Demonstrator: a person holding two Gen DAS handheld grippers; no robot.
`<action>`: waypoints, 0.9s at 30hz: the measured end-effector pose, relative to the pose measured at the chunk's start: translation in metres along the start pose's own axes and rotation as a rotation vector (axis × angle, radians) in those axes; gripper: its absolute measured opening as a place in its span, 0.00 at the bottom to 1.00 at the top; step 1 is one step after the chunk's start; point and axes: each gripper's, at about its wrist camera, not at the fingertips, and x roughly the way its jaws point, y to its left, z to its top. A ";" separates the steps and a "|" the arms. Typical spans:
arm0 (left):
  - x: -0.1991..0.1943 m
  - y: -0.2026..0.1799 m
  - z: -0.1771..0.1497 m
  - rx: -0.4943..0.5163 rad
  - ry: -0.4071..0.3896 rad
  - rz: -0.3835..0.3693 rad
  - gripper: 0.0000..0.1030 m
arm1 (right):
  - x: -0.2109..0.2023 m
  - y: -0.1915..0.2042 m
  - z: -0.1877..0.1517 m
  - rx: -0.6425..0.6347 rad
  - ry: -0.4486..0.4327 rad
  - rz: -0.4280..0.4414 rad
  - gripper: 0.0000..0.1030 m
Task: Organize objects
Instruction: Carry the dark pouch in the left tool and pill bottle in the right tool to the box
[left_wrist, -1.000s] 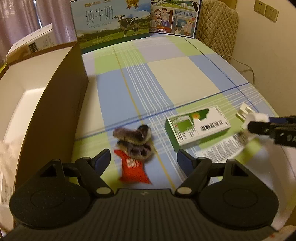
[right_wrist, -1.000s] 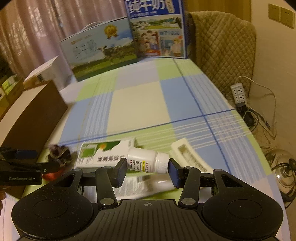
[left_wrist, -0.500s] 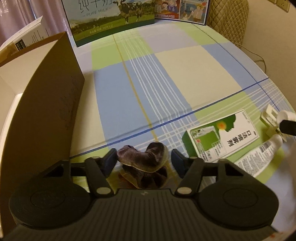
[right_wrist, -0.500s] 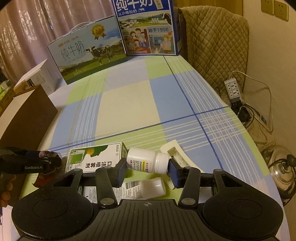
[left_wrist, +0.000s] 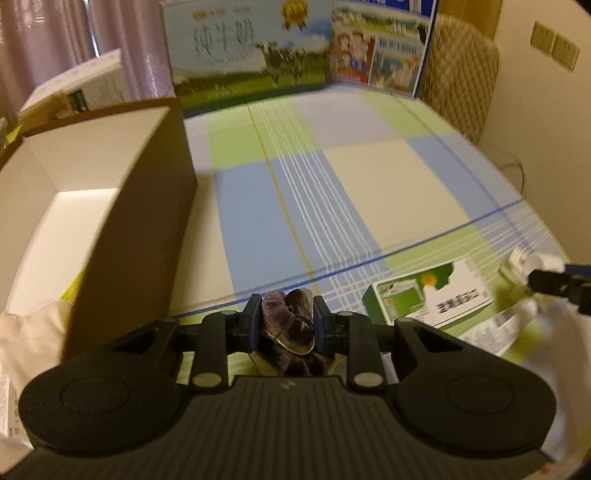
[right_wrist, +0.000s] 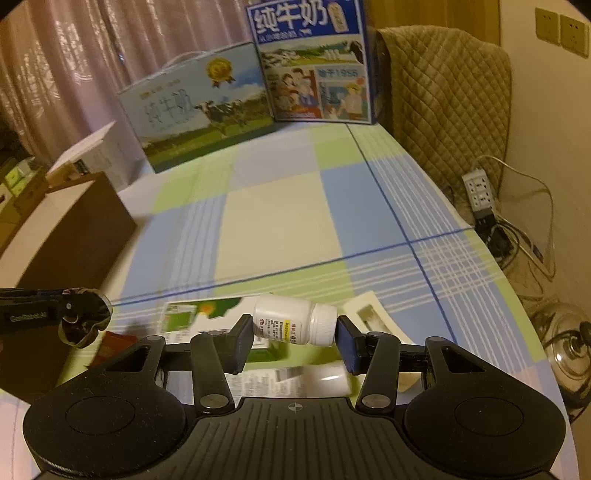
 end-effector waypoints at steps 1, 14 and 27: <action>-0.008 0.002 0.000 -0.013 -0.013 -0.004 0.23 | -0.003 0.003 0.001 -0.005 -0.004 0.010 0.44; -0.107 0.036 -0.013 -0.138 -0.163 -0.009 0.23 | -0.032 0.078 0.002 -0.123 -0.041 0.207 0.44; -0.166 0.107 -0.031 -0.190 -0.223 0.085 0.23 | -0.031 0.208 0.000 -0.272 -0.049 0.429 0.44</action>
